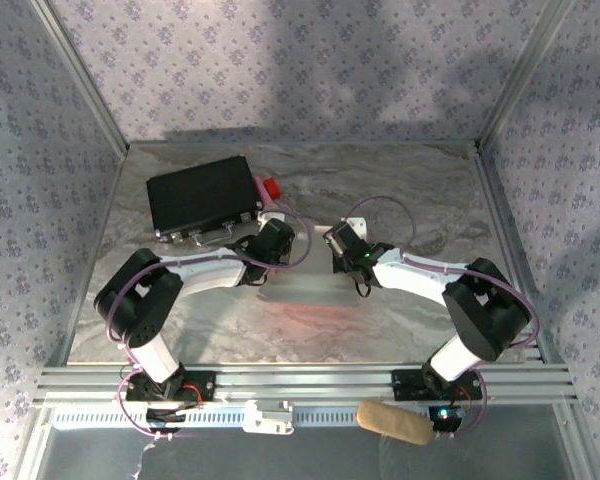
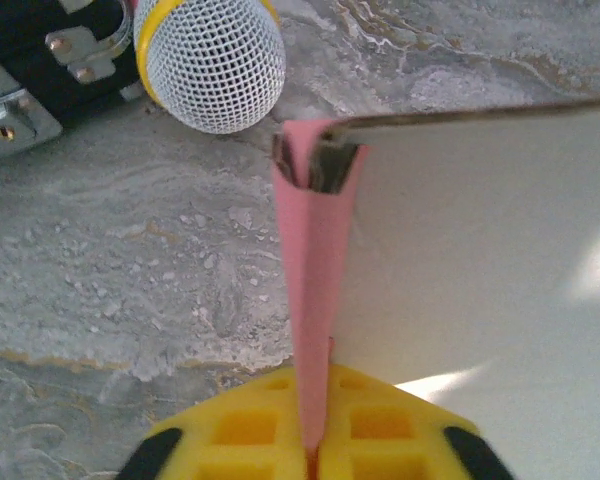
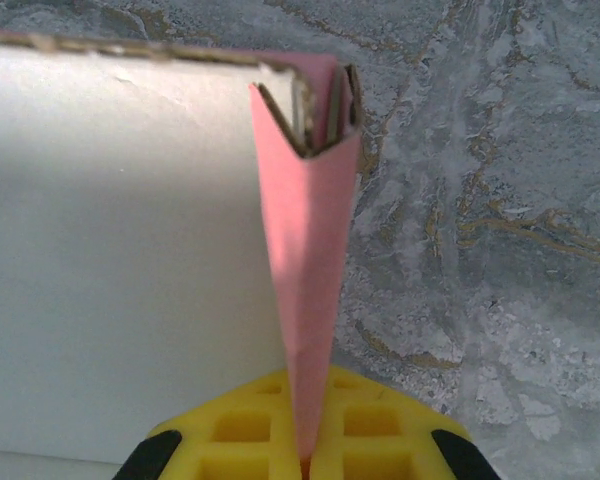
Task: Fold the paper box
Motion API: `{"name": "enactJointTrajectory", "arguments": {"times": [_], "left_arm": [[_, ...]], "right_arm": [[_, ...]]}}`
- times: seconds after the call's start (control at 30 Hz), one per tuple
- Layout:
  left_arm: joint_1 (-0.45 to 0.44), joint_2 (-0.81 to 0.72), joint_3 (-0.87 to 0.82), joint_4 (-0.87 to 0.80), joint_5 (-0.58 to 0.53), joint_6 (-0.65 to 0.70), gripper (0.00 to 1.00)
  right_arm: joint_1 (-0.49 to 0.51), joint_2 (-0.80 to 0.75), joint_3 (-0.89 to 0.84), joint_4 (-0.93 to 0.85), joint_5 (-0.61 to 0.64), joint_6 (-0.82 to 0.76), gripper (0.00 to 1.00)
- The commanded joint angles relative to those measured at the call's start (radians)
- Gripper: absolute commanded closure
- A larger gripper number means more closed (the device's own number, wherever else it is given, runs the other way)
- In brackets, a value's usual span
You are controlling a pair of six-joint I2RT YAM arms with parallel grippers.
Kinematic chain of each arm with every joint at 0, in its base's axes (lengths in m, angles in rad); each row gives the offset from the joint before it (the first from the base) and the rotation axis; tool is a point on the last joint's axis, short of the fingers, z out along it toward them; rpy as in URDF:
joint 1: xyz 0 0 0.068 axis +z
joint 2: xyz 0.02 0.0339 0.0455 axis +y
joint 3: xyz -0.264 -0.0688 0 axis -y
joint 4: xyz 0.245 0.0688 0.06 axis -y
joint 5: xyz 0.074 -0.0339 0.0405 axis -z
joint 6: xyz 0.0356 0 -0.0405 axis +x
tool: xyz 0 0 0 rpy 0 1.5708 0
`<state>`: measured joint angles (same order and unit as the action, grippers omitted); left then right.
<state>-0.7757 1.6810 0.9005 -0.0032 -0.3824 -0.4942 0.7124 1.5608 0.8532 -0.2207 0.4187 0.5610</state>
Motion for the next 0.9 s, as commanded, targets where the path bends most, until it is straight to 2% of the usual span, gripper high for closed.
{"name": "enactJointTrajectory", "arguments": {"times": [0.0,0.2,0.27,0.4,0.63,0.67,0.7,0.73,0.77,0.87], "left_arm": [[-0.024,0.024,0.021,-0.06,-0.151,-0.012,1.0],[-0.101,0.103,0.132,-0.308,-0.424,-0.152,1.0],[-0.112,0.147,0.181,-0.407,-0.474,-0.225,1.0],[-0.114,0.173,0.191,-0.433,-0.485,-0.295,1.0],[-0.118,0.162,0.19,-0.404,-0.46,-0.262,1.0],[-0.117,0.152,0.19,-0.408,-0.458,-0.256,0.94],[-0.121,0.14,0.19,-0.409,-0.459,-0.25,0.79],[-0.128,0.121,0.19,-0.416,-0.464,-0.249,0.58],[-0.135,0.101,0.195,-0.43,-0.457,-0.252,0.47],[-0.167,0.027,0.251,-0.517,-0.428,-0.298,0.41]], "right_arm": [[-0.007,-0.025,-0.004,-0.04,0.012,-0.009,1.0],[-0.006,-0.013,-0.005,-0.042,0.009,0.024,1.0],[-0.004,-0.011,-0.004,-0.047,0.009,0.043,1.0],[-0.004,-0.013,-0.005,-0.058,0.007,0.059,1.0],[-0.006,-0.022,-0.007,-0.065,-0.006,0.09,1.0],[-0.007,-0.023,-0.006,-0.069,-0.006,0.093,1.0],[-0.008,-0.025,-0.004,-0.072,-0.007,0.097,1.0],[-0.009,-0.025,-0.003,-0.075,-0.011,0.103,1.0],[-0.011,-0.026,-0.003,-0.077,-0.016,0.109,1.0],[-0.018,-0.027,-0.001,-0.079,-0.026,0.133,1.0]]}}
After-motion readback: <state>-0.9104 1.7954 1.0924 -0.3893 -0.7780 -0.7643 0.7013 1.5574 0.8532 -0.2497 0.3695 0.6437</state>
